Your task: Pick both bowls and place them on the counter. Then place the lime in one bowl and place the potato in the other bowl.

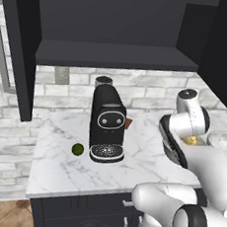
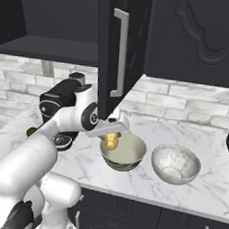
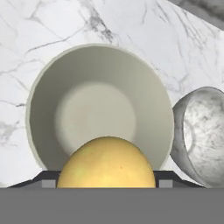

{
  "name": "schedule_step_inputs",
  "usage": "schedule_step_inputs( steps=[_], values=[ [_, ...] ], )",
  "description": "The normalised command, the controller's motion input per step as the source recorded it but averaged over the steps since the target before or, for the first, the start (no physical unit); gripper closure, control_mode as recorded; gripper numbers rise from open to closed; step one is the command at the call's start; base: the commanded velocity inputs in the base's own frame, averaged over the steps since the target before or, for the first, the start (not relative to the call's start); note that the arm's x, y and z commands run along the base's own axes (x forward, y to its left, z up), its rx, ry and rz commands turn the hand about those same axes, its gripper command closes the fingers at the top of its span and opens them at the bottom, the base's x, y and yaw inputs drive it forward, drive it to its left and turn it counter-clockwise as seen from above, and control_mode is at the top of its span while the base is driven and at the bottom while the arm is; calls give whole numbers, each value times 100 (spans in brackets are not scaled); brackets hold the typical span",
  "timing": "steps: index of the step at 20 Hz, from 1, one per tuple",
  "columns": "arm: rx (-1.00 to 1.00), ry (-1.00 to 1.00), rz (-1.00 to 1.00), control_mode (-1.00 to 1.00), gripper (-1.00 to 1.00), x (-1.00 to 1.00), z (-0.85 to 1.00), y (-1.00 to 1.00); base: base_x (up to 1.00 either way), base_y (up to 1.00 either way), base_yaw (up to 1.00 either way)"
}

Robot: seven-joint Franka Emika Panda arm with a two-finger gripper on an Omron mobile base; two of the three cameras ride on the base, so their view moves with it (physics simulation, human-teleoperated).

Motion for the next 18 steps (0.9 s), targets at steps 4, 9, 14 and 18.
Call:
schedule_step_inputs(
  steps=[4,9,14,18],
  values=[
    [0,7,-7,-100,100,20,-21,-14,0,0,0],
    [0,6,-8,-100,100,22,-27,-3,0,0,0],
    [0,3,-8,-100,100,9,-19,-16,0,0,0],
    [1,1,-7,-100,100,0,-17,-28,0,0,0]
  ],
)
